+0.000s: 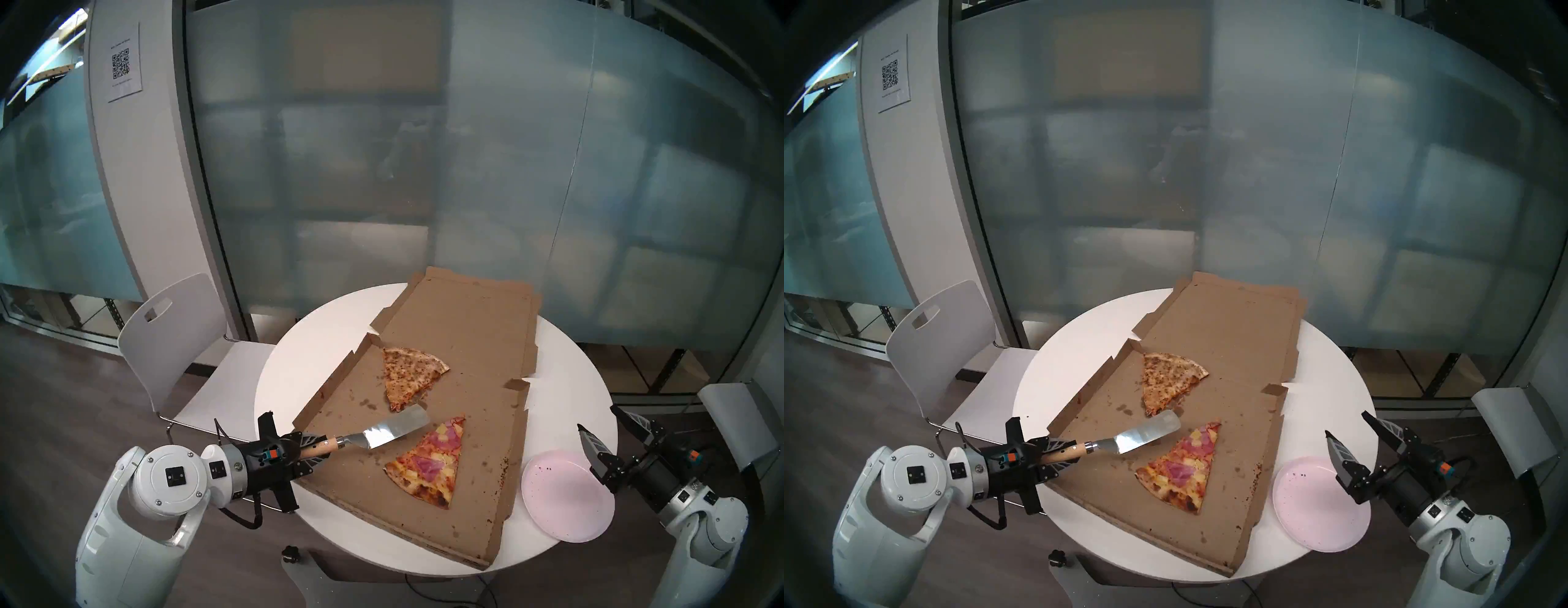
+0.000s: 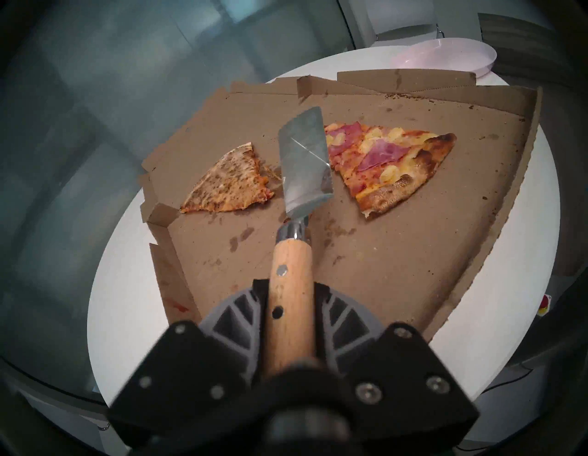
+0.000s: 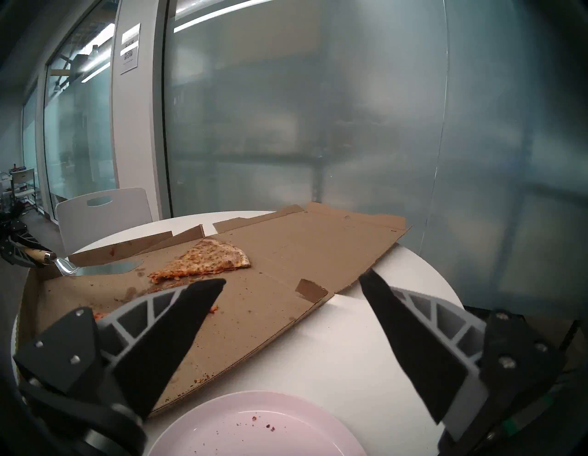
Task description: Put pizza slice onto the plate
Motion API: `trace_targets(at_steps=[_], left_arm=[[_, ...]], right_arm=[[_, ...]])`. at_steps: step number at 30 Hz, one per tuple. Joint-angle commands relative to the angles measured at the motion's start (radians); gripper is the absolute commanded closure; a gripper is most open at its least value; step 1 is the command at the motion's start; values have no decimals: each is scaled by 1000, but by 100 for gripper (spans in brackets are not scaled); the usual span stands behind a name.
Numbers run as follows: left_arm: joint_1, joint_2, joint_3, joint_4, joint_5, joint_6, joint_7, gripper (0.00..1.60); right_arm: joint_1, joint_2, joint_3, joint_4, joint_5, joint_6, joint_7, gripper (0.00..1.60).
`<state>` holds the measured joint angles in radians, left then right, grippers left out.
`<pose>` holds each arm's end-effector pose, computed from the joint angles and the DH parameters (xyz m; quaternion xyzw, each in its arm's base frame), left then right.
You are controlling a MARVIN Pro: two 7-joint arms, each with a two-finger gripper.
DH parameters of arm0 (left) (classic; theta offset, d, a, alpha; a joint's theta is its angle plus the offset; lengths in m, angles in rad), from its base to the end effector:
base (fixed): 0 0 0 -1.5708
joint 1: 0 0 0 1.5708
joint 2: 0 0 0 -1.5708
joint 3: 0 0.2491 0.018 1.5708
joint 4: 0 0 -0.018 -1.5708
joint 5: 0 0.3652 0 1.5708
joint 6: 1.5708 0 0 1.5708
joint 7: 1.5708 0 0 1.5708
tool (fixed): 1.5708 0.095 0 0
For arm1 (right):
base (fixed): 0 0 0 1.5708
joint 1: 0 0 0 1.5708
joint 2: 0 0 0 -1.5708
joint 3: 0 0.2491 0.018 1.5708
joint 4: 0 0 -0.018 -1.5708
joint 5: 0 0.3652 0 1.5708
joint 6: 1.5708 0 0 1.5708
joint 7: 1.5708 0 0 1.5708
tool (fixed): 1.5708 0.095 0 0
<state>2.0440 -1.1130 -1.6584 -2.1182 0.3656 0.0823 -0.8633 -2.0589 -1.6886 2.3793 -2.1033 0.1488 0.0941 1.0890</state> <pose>0.3326 0.0036 -0.2540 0.6784 -0.5613 0.4721 0.0429 0.2475 -0.2062 -0.2157 -0.7293 -0.1431 -0.6635 0.0862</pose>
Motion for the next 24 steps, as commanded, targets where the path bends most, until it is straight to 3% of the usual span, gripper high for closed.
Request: trace_targets(at_steps=[1, 11, 24], left_arm=[[-22, 16, 11, 13, 37, -88, 40, 160], [-129, 30, 46, 97, 77, -90, 34, 160], [-161, 67, 68, 112, 113, -125, 14, 160]], right_arm=[[7, -1, -2, -16, 5, 2, -1, 0], [9, -3, 0, -15, 3, 2, 2, 0], [11, -5, 1, -16, 0, 3, 5, 0]])
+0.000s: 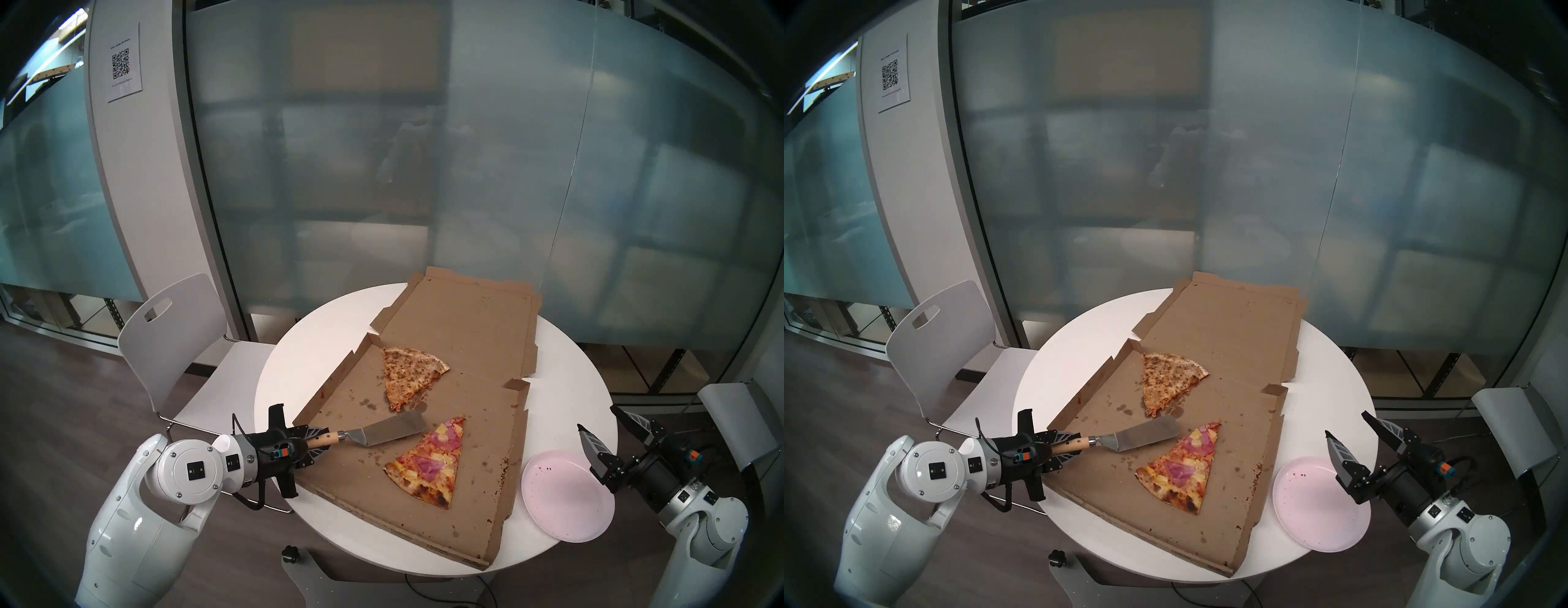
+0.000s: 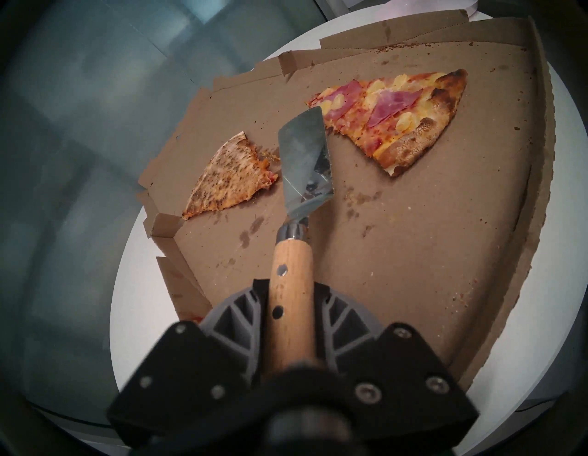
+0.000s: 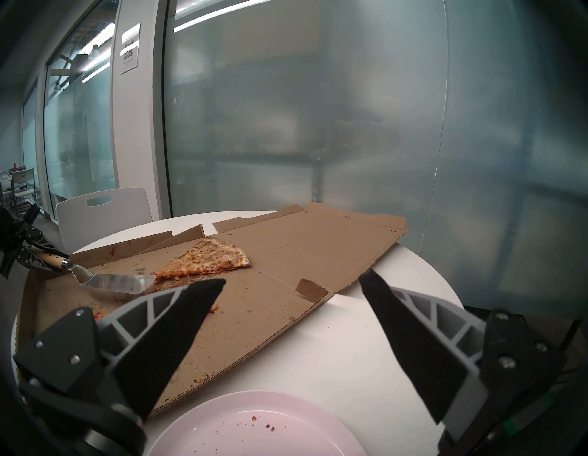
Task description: Put pizza slice onto the plate
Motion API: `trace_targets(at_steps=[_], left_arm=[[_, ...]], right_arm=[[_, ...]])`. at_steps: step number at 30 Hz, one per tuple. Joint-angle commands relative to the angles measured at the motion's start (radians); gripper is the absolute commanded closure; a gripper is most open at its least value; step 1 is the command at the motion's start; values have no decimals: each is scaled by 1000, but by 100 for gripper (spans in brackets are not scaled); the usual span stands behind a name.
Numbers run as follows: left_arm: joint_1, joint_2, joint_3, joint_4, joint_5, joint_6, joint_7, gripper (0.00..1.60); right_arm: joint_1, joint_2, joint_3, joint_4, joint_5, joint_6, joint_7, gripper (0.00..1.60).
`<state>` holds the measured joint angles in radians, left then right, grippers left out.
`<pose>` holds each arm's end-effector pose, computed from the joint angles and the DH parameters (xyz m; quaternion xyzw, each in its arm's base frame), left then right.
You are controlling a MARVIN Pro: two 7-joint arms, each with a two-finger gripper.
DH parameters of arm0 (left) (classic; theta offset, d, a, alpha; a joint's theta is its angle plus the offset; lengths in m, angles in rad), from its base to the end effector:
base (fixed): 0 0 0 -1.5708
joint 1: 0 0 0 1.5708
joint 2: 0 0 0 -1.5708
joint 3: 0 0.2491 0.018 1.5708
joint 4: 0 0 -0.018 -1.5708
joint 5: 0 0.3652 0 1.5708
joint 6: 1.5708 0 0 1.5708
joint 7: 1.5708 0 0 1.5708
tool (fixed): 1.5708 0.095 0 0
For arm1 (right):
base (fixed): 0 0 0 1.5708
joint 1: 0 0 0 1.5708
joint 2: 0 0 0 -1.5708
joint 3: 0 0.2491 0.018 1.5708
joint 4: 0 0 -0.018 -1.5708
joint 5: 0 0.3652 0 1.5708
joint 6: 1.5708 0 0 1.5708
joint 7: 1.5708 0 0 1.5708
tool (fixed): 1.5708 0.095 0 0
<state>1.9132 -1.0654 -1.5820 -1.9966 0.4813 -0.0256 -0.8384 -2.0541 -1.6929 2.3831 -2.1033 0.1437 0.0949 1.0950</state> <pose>0.3607 0.0053 -0.2672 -0.6309 0.6230 -0.4623 0.0089 0.2472 -0.2066 -0.2156 -0.7294 -0.1433 -0.6634 0.0860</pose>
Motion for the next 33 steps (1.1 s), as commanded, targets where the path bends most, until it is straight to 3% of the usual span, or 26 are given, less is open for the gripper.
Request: trace_targets(at_steps=[1, 33], left_arm=[[-31, 27, -7, -8, 3, -16, -18, 160], [-44, 54, -1, 24, 41, 12, -121, 160]], right_arm=[[7, -1, -2, -16, 5, 3, -1, 0], [13, -7, 2, -16, -1, 4, 7, 0]])
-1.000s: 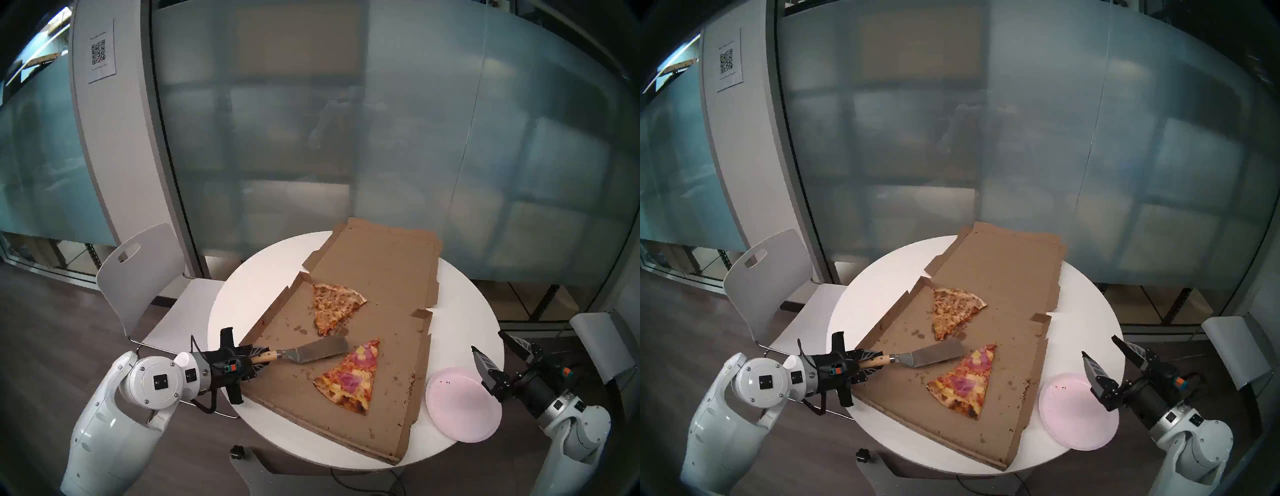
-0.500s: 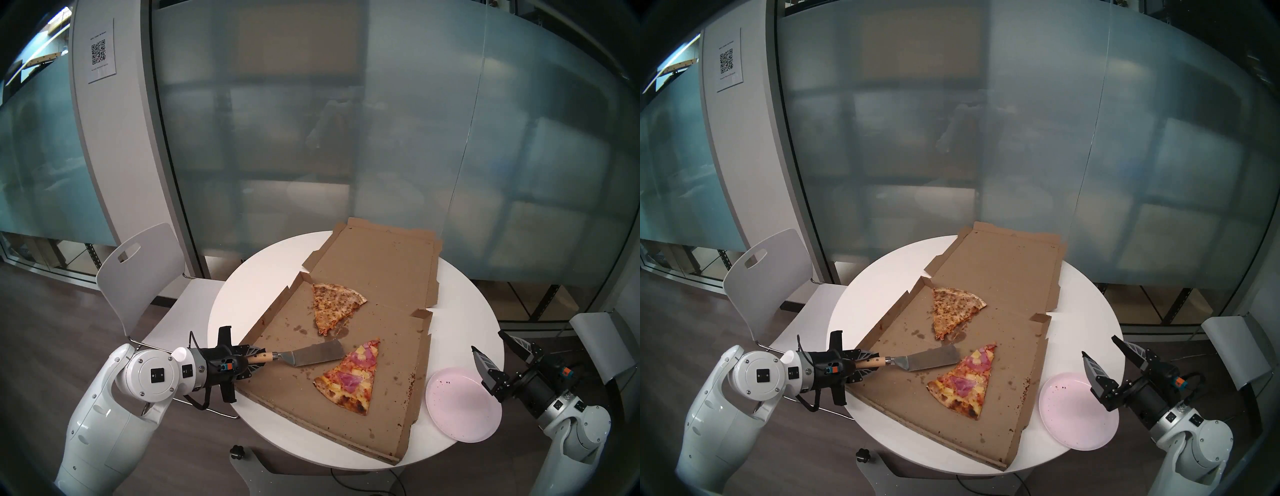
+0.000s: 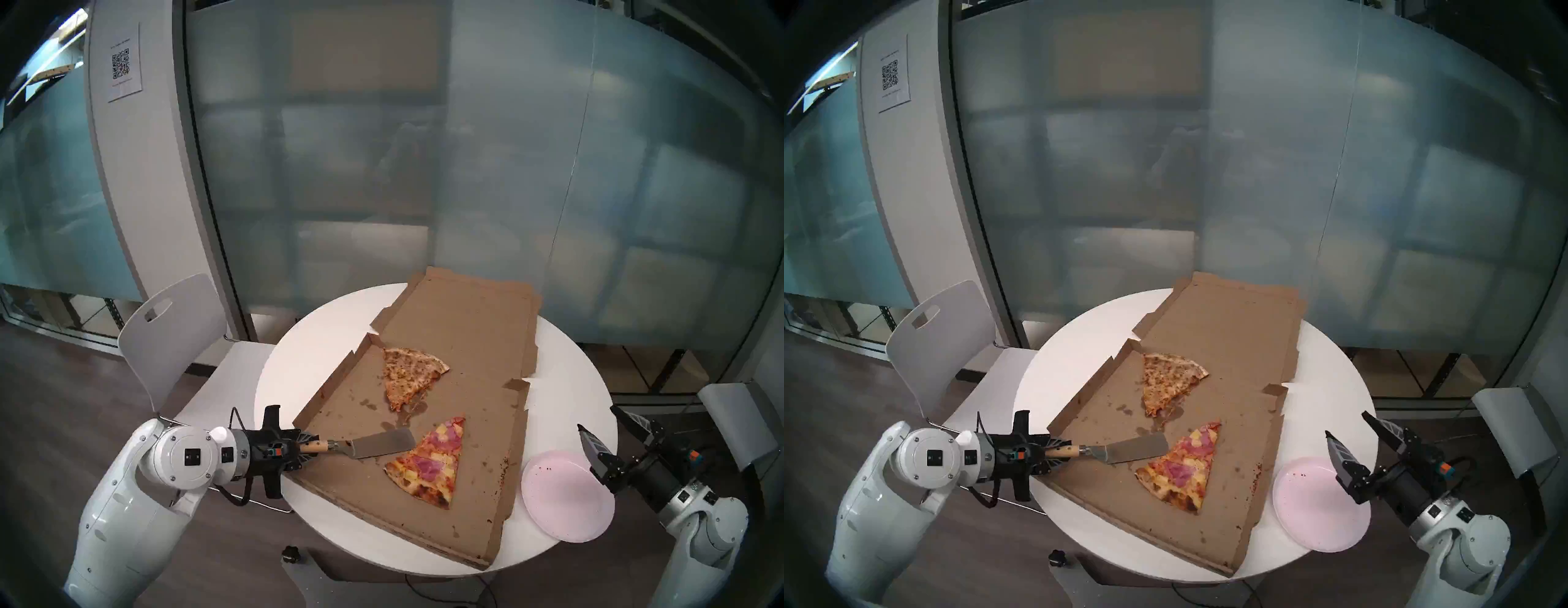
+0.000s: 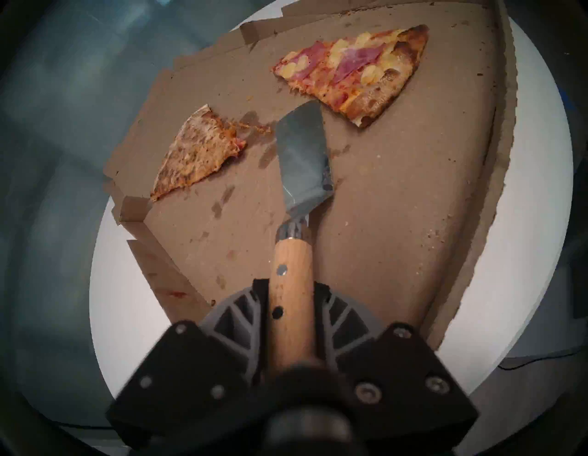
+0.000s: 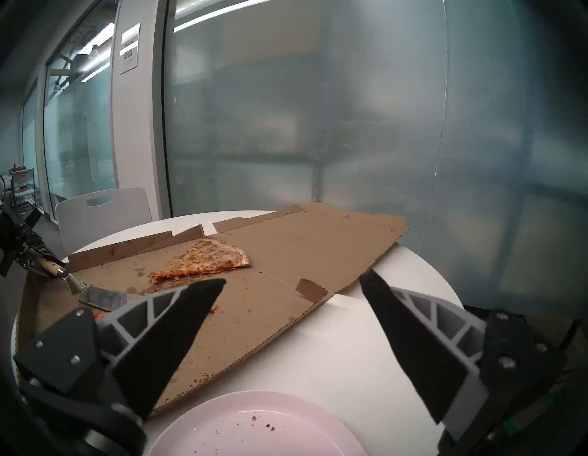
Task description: Put pizza slice onto the plate
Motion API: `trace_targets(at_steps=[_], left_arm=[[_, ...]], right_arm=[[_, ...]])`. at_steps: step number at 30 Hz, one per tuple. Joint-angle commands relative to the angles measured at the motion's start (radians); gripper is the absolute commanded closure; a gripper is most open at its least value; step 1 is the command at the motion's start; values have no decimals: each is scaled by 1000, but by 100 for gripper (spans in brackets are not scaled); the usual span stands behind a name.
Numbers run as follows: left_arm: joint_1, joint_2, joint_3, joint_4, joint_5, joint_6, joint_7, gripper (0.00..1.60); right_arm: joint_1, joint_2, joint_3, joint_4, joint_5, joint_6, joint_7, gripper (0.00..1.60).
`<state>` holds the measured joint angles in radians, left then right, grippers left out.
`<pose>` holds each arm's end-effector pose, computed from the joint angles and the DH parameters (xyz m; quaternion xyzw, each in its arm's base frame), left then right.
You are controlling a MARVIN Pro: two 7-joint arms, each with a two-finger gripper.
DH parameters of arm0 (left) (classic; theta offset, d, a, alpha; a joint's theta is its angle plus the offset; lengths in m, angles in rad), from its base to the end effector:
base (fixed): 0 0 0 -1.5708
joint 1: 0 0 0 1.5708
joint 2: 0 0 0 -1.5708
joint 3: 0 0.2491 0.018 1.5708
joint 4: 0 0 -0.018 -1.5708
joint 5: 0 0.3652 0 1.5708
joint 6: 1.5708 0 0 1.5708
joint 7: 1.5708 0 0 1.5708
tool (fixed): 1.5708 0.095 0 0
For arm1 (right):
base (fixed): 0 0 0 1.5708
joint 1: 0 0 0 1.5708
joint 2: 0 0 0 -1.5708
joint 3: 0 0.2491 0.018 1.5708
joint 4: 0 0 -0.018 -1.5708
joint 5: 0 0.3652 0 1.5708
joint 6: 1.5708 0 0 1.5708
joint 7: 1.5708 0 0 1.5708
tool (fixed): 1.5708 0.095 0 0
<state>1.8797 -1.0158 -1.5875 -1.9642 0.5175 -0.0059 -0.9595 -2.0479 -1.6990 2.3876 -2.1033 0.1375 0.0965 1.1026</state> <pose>0.3621 0.0223 -0.2741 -0.6372 0.6613 -0.3958 0.0054 0.2467 -0.2070 -0.2155 -0.7295 -0.1431 -0.6632 0.0862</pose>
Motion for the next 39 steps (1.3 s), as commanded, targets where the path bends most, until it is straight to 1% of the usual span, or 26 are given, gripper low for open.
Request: trace_targets(at_steps=[1, 8, 21, 25, 31, 39], left_arm=[[-12, 6, 6, -4, 5, -13, -1, 160], [-23, 6, 17, 6, 8, -18, -18, 160], [-60, 5, 53, 15, 23, -6, -50, 160], [-80, 11, 68, 20, 20, 4, -86, 160], [-72, 9, 64, 8, 16, 24, -100, 160], [-49, 20, 18, -10, -29, 62, -144, 160]], right_arm=[[7, -1, -2, -16, 5, 2, -1, 0], [8, -2, -1, -16, 4, 3, 1, 0], [11, -5, 1, -16, 2, 3, 4, 0], [11, -5, 2, -16, 1, 3, 5, 0], [12, -6, 2, -16, 0, 4, 6, 0], [14, -8, 4, -16, -2, 4, 9, 0]])
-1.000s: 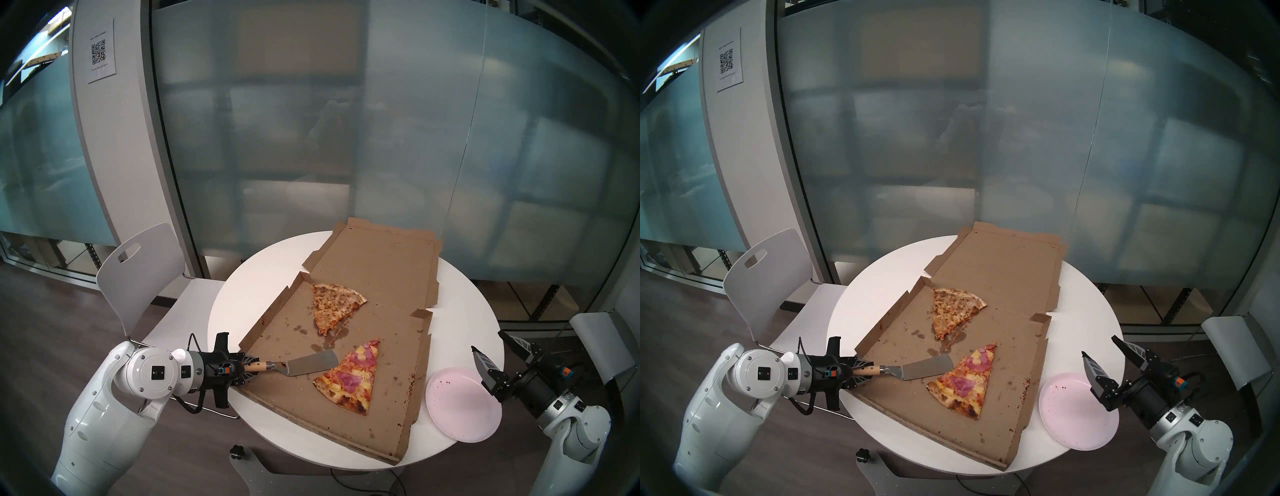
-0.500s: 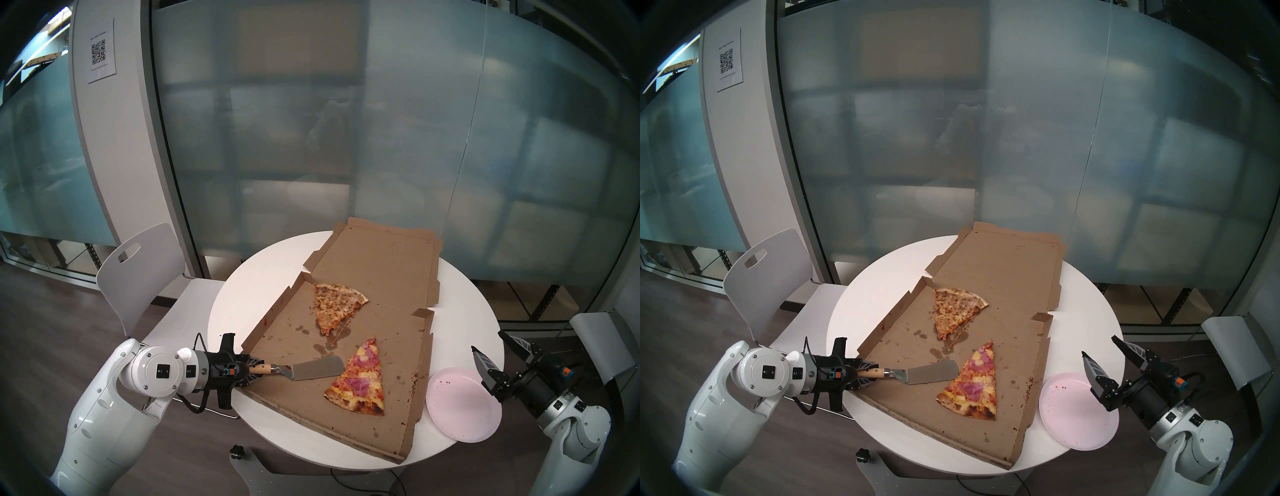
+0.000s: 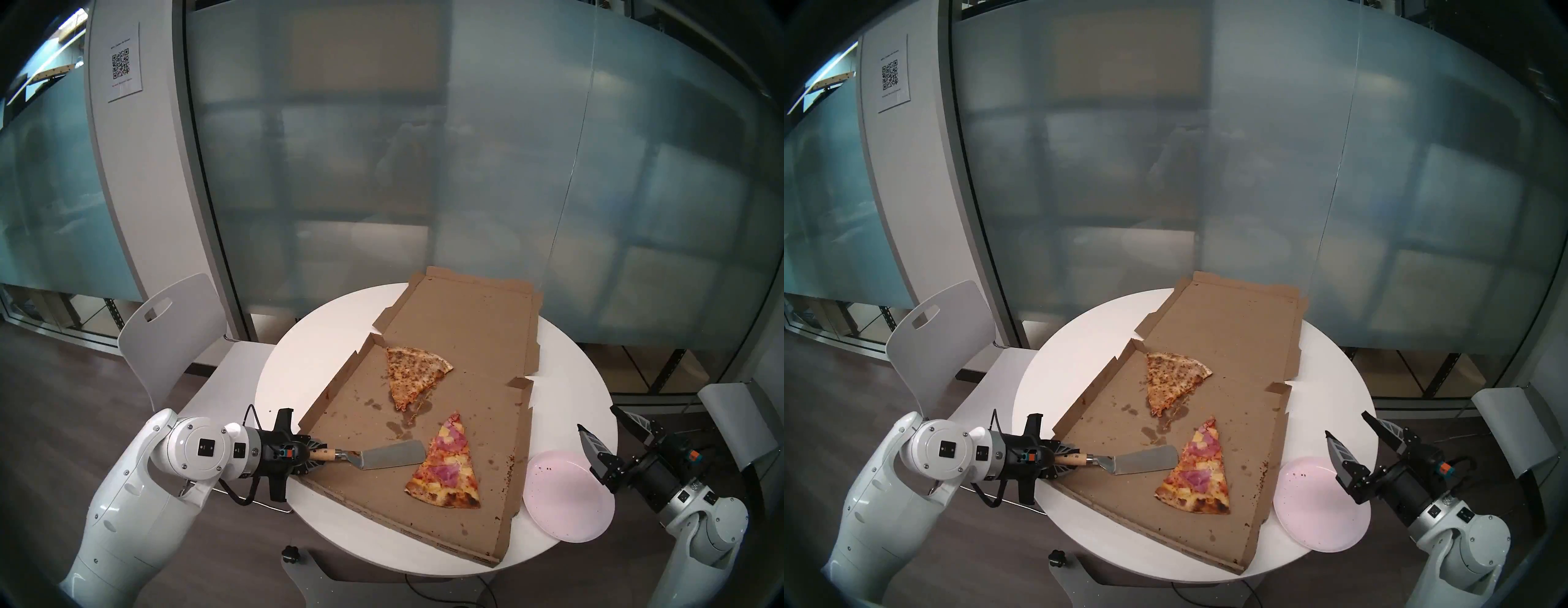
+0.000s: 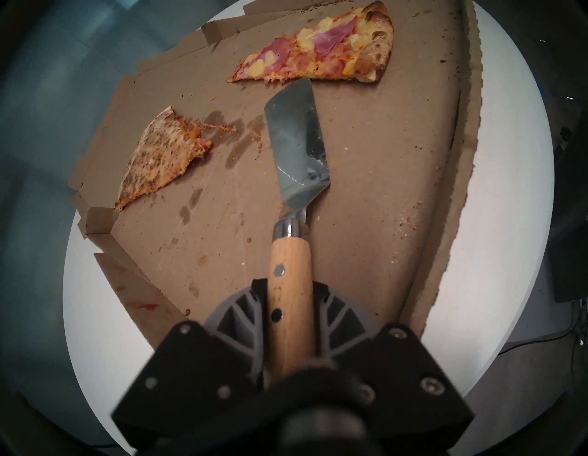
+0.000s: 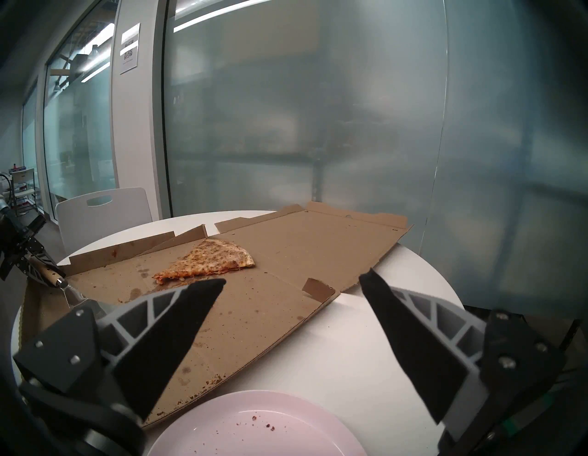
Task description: Put pizza slice onto the plate
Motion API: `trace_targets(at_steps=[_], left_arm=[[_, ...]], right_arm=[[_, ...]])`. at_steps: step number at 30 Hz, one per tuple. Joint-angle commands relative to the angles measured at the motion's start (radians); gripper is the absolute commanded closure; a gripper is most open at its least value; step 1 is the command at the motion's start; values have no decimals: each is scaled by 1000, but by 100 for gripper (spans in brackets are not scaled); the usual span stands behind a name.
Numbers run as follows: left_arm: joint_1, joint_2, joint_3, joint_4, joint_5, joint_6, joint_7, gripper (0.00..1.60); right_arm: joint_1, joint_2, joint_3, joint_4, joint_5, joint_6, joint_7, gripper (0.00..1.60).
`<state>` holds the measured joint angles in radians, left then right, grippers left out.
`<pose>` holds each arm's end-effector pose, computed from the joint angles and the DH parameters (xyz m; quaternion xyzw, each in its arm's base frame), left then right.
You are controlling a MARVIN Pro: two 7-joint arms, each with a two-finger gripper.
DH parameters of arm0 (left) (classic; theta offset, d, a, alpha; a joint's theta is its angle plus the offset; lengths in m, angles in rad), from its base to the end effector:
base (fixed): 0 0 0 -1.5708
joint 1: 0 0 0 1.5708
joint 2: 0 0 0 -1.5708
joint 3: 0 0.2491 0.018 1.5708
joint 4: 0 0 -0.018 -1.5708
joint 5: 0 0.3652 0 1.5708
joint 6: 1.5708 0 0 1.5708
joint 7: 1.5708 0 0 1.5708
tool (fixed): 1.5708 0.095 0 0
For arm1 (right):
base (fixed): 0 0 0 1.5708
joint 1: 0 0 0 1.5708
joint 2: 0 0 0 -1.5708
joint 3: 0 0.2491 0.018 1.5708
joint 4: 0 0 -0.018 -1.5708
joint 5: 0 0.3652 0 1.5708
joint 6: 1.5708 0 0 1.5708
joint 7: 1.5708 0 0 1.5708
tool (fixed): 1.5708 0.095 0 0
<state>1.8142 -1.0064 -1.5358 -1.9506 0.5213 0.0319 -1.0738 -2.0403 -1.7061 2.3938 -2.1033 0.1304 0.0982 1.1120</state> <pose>0.3643 0.0091 -0.2717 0.6333 -0.6854 0.3583 0.0273 0.2461 -0.2077 -0.2153 -0.7296 -0.1428 -0.6632 0.0863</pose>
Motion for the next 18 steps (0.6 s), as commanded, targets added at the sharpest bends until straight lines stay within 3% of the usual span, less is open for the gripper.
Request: trace_targets(at_steps=[1, 9, 18], left_arm=[[15, 10, -40, -28, -42, 29, -38, 160], [-29, 12, -55, -50, -73, 64, -92, 160], [-65, 17, -35, -36, -67, 35, -105, 160]], right_arm=[[7, -1, -2, -16, 5, 2, -1, 0], [9, -2, -1, -16, 4, 2, 2, 0], [11, -4, 1, -16, 2, 3, 4, 0]])
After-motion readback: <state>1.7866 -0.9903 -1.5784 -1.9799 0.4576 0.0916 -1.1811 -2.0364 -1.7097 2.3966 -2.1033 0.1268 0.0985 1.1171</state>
